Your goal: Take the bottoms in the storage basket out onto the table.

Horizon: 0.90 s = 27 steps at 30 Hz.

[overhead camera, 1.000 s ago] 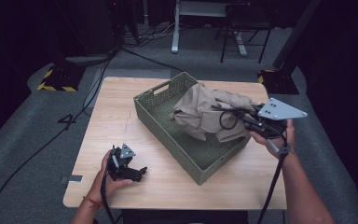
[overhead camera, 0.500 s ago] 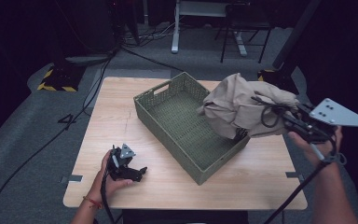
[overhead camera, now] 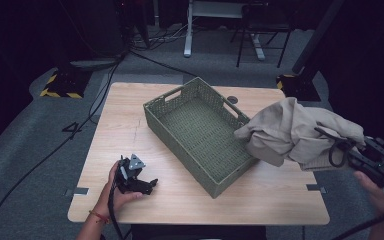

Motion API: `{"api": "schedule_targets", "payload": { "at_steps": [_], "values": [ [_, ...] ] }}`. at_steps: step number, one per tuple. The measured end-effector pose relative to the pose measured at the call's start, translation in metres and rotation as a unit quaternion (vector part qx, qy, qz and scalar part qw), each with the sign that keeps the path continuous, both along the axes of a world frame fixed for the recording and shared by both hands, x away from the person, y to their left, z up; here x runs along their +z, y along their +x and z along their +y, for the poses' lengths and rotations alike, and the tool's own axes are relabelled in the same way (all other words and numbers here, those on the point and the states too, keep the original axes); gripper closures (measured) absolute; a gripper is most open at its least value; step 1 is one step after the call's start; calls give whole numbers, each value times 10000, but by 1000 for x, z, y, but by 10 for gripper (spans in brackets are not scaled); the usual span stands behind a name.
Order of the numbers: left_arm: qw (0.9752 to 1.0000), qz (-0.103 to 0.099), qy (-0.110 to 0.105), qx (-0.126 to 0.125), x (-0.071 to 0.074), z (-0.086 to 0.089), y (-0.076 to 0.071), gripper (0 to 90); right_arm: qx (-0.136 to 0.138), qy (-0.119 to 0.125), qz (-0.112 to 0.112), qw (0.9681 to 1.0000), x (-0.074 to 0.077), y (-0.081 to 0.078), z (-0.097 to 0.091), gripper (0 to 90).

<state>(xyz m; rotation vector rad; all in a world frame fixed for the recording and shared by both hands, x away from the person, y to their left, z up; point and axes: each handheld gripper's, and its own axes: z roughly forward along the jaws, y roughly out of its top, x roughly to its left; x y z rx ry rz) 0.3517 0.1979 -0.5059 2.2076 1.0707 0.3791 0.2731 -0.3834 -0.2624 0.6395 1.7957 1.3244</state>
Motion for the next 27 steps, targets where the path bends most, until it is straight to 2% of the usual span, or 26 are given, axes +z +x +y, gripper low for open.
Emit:
{"api": "schedule_targets", "payload": {
  "at_steps": [1, 3, 4, 5, 8, 10, 18, 20, 26, 27],
  "values": [
    [10000, 1, 1, -1, 0, 0, 0, 3, 0, 0, 0, 10000, 0, 0, 0, 678],
    [10000, 0, 3, -2, 0, 0, 0, 3, -41, 14, 106, 9999, -13, -9, -10, 677],
    [10000, 0, 1, 0, 0, 0, 0, 3, -41, 14, 106, 9999, -13, -9, -10, 677],
    [10000, 0, 1, 0, 0, 0, 0, 3, -61, 76, 170, 9998, -22, -15, -17, 677],
    [10000, 0, 0, -1, 0, 0, 0, 3, -92, 113, 220, 9997, -29, -21, -24, 677],
    [10000, 1, 1, -1, 0, 0, 0, 3, -149, 180, 233, 9995, -37, -31, -33, 678],
    [10000, 19, -19, 16, 0, -1, 0, 3, -294, 356, 128, 9989, -41, -56, -51, 677],
    [10000, -20, 25, -3, 0, 0, 1, 2, -384, 446, 8, 9983, -37, -67, -58, 677],
    [10000, -10, -9, 20, 0, -1, 1, 2, -422, 478, -49, 9980, -29, -77, -64, 677],
    [10000, -9, -2, 20, 0, -1, 1, 2, -471, 484, -126, 9976, -28, -80, -65, 677]
  ]
}}
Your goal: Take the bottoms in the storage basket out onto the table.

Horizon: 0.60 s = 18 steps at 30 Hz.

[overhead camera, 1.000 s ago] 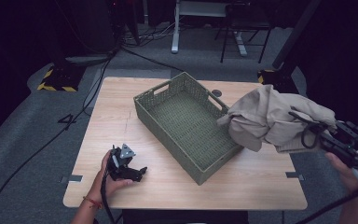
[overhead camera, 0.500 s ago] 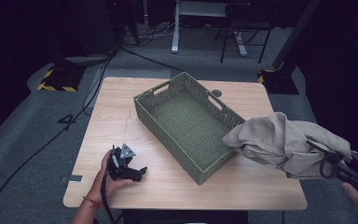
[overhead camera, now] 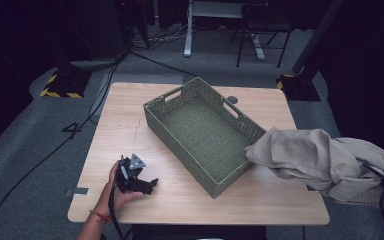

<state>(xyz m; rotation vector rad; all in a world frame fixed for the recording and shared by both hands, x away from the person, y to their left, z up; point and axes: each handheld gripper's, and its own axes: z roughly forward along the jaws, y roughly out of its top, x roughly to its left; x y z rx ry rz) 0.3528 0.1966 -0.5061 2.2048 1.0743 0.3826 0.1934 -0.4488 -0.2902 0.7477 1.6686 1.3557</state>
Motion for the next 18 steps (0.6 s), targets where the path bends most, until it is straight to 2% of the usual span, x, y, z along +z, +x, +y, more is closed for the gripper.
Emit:
{"api": "schedule_targets", "payload": {
  "at_steps": [5, 7, 11, 15, 16, 17, 18],
  "values": [
    [10000, -2, 18, -35, 0, 0, 1, 1, -13, 125, -224, 9997, 11, -12, -7, 677],
    [10000, 8, 6, -50, 0, 0, 1, 1, -36, 101, -302, 9995, 17, -18, -9, 677],
    [10000, 4, -2, -28, 0, -1, 2, 1, -34, -11, -234, 9997, 17, -17, -5, 677],
    [10000, 5, -5, -27, 0, -1, 2, 1, 0, -6, 10, 10000, 3, -6, 0, 677],
    [10000, 4, -4, -28, 0, -1, 2, 1, 102, -25, 342, 9994, -17, 9, 9, 676],
    [10000, 11, -23, -18, 0, -1, 1, 1, 102, -25, 342, 9994, -17, 9, 9, 676],
    [10000, 14, -23, -17, 0, -1, 1, 1, 179, -106, 570, 9982, -30, 19, 16, 676]
  ]
}}
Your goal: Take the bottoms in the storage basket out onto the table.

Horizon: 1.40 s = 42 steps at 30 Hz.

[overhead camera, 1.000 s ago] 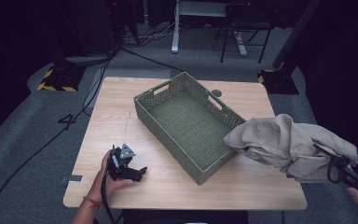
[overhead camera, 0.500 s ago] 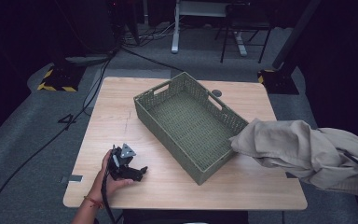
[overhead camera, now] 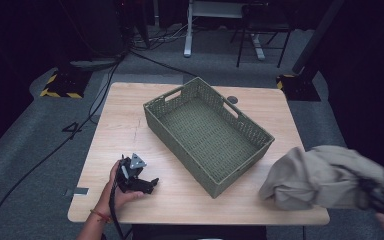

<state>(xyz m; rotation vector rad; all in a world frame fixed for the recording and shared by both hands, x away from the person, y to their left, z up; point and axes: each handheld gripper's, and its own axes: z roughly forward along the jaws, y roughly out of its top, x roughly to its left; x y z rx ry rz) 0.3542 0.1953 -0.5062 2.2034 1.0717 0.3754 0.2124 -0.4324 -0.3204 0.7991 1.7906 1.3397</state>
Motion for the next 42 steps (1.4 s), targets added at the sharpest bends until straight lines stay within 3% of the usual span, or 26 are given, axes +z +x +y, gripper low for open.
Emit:
{"api": "schedule_targets", "payload": {
  "at_steps": [1, 2, 3, 7, 11, 13, 14, 17, 19, 21, 23, 25, 26, 28, 32, 35, 40, 42],
  "values": [
    [10000, 0, 2, -2, 0, 0, 0, 1, 153, -300, 510, 9981, -34, 23, 18, 674],
    [10000, 0, 3, -1, 0, 0, 0, 1, 153, -300, 510, 9981, -34, 23, 18, 674],
    [10000, -13, 26, -17, 0, 0, 0, 1, 193, -341, 659, 9971, -45, 30, 24, 674],
    [10000, -23, 32, -15, 0, 0, 0, 3, 499, -626, 1351, 9876, -101, 64, 55, 659],
    [10000, -22, 32, -16, 0, 0, 0, 4, 511, -677, 1617, 9832, -131, 81, 71, 635],
    [10000, -22, 29, -15, 0, 0, 0, 4, 415, -647, 1749, 9816, -143, 91, 73, 620],
    [10000, -17, 29, -25, 0, 0, 0, 4, 382, -588, 1900, 9793, -150, 101, 70, 612],
    [10000, -17, 16, -38, 0, 0, -1, 4, 375, -528, 2056, 9765, -155, 109, 69, 610],
    [10000, -41, 52, -54, 1, -1, -1, 5, 287, -786, 2150, 9730, -166, 120, 77, 604],
    [10000, -35, 14, -73, 1, -2, -2, 13, 269, -871, 2188, 9715, -170, 125, 79, 601],
    [9997, -102, -3, -209, 3, -5, -5, 181, 311, -853, 2240, 9703, -173, 136, 85, 600],
    [9990, -206, -121, -375, 10, -13, -8, 231, 313, -872, 2243, 9701, -173, 139, 87, 599],
    [9989, -211, -177, -392, 13, -16, -9, 143, 313, -865, 2250, 9700, -174, 144, 90, 599],
    [9976, -366, -242, -531, 21, -23, -13, 182, 338, -884, 2250, 9698, -174, 149, 93, 598],
    [9931, -680, -516, -800, 42, -43, -23, 168, 350, -891, 2245, 9698, -174, 156, 97, 594],
    [9880, -943, -650, -1037, 56, -59, -31, 165, 339, -887, 2238, 9700, -174, 156, 98, 593],
    [9791, -1153, -884, -1424, 76, -85, -37, 165, 341, -869, 2273, 9693, -173, 159, 100, 592],
    [9769, -1225, -909, -1494, 80, -93, -38, 165, 338, -872, 2272, 9693, -173, 159, 100, 592]
  ]
}}
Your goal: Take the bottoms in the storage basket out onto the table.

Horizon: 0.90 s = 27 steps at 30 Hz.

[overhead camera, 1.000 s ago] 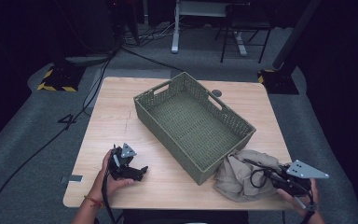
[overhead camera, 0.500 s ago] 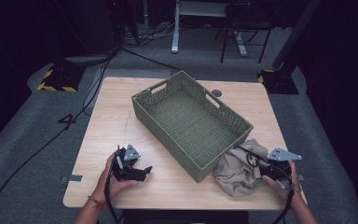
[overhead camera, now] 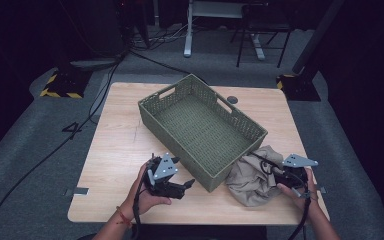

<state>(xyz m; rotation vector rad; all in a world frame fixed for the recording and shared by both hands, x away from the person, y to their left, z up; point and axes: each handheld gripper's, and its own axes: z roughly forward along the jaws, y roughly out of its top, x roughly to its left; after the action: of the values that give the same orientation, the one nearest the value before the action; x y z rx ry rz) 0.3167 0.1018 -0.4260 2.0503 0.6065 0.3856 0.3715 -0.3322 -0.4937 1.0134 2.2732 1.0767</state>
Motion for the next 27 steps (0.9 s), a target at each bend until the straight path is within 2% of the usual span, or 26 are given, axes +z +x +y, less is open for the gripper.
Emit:
{"api": "schedule_targets", "payload": {
  "at_steps": [4, 8, 10, 12, 14, 16, 18, 21, 23, 26, 27],
  "values": [
    [9997, -98, -127, -156, 7, -16, 0, 165, 2, -20, -1, 10000, 0, 2, 3, 592],
    [9993, -112, -133, -335, 10, -32, 3, 165, -2, -35, 13, 10000, 0, 4, 6, 592],
    [9990, -184, -79, -402, 11, -41, 3, 158, -3, -47, 12, 10000, 1, 5, 7, 592],
    [9983, -147, -157, -534, 11, -50, 3, 186, -10, -50, 12, 10000, 1, 4, 7, 591],
    [9979, -234, -105, -599, 12, -58, 3, 186, -20, -59, 12, 10000, 1, 4, 7, 590],
    [9971, -192, -132, -721, 11, -68, 5, 201, -27, -68, 3, 10000, 1, 4, 8, 588],
    [9970, -223, -73, -736, 9, -77, 7, 228, -41, -79, -10, 10000, 1, 4, 8, 585],
    [9968, -137, -36, -784, 4, -86, 11, 299, -55, -91, -33, 9999, 2, 3, 8, 574],
    [9975, -126, 51, -693, 0, -91, 14, 344, -69, -89, -56, 9999, 2, 2, 8, 550],
    [9983, -42, 99, -576, -7, -94, 18, 419, -145, -116, -129, 9997, 6, 0, 7, 455],
    [9983, -54, 139, -561, -9, -94, 19, 526, -196, -135, -144, 9996, 10, -3, 6, 361]
  ]
}}
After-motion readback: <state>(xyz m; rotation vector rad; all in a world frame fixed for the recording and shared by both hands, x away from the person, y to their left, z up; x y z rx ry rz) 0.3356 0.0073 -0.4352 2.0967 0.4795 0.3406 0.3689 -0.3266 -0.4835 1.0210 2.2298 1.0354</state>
